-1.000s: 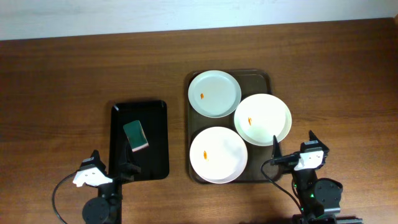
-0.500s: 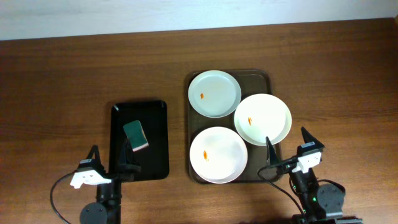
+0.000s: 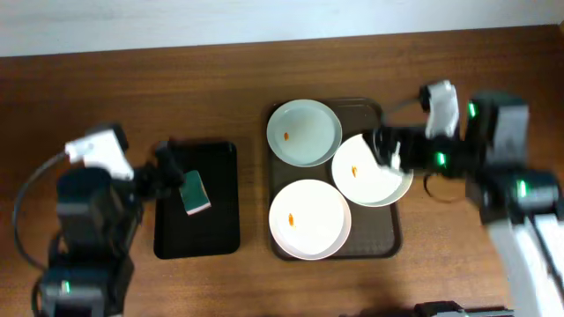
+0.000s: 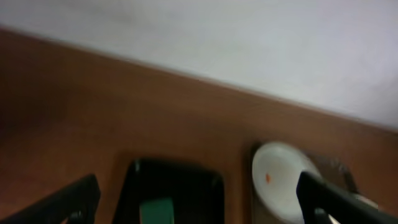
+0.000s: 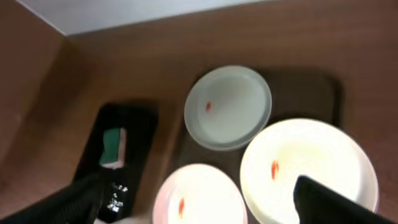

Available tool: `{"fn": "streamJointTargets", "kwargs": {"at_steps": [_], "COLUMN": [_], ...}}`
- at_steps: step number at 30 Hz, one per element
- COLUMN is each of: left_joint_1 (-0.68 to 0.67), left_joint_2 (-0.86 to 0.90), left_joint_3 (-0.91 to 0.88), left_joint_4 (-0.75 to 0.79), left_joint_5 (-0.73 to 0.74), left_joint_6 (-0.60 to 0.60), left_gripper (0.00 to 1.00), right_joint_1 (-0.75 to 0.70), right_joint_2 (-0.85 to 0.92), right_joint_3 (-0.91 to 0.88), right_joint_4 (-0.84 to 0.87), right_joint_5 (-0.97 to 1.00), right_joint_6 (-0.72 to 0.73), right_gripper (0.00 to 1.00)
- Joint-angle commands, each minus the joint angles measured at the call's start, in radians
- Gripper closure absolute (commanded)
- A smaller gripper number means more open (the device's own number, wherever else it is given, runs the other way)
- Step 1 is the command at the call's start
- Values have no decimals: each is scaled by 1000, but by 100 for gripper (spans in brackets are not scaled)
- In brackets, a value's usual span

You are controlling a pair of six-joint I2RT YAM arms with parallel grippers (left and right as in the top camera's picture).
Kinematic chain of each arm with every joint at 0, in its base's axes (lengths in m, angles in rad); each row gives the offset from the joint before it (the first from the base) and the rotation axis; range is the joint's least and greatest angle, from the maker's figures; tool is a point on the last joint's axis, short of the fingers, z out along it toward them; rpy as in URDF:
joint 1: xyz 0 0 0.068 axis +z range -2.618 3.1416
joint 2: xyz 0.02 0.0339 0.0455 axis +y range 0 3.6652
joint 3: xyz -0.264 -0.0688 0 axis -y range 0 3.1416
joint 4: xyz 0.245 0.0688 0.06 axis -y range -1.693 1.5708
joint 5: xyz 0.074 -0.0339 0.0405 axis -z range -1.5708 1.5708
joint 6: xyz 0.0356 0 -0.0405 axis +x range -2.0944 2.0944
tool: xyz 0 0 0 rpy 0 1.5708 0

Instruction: Clean dirty plates on tray and stack at the side

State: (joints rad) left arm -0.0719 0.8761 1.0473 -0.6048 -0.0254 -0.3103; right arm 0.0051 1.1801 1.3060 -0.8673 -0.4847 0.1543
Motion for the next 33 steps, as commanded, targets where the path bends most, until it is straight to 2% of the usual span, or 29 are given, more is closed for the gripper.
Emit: {"fn": "streamJointTargets", "kwargs": {"at_steps": [1,3,5,6,7,8,10,12,13,16,17,19,20,21,23,25,26,27,28,30,32,33], "left_joint_1": [-4,-4,-4,-4,-4,-4,-4,-4,-4,-4,-5,-5,-6,-11,-20,-27,-26,-26,-27,-31,-31,-31], "left_joint_2": [186,242,269,269,269,269,272,295,329,445,508,617,687,762,836,916,978,1024,1075,1130,1119,1096], "left_joint_3": [164,172,172,172,172,172,170,155,140,111,111,111,111,111,111,111,111,111,111,111,128,149], "left_joint_4": [-90,-100,-104,-109,-129,-171,-266,-335,-357,-357,-340,-321,-293,-250,-197,-165,-147,-130,-104,-57,-54,-74], "left_joint_5": [68,173,204,178,131,71,-32,-85,-84,-52,10,34,33,34,32,-1,-5,-5,-5,24,111,125], "left_joint_6": [16,16,17,21,20,19,-63,-86,-86,-71,-10,21,20,20,20,-21,-62,-64,-62,-5,91,92], "left_gripper": [0,1,1,0,2,10,14,16,25,28,28,29,44,51,52,62,70,73,80,100,100,100], "right_joint_1": [-5,-6,16,55,112,211,367,441,456,385,320,225,188,162,157,158,158,158,158,158,158,158], "right_joint_2": [202,293,366,386,399,411,432,449,459,466,467,480,492,507,517,517,517,517,517,517,517,517], "right_joint_3": [172,188,188,188,187,185,185,185,184,184,175,167,167,167,167,167,167,167,167,167,167,167], "right_joint_4": [-64,-39,-78,-109,-136,-167,-188,-171,-152,-155,-163,-187,-204,-208,-205,-204,-204,-204,-204,-203,-204,-204], "right_joint_5": [-107,-242,-174,-94,-10,122,305,370,369,374,368,297,282,275,270,270,271,271,271,271,271,271], "right_joint_6": [10,12,12,12,11,12,23,50,51,98,109,109,109,109,109,109,109,109,109,109,109,109], "right_gripper": [2,2,2,1,6,11,12,13,14,21,25,27,27,27,27,27,27,27,27,27,27,27]}}
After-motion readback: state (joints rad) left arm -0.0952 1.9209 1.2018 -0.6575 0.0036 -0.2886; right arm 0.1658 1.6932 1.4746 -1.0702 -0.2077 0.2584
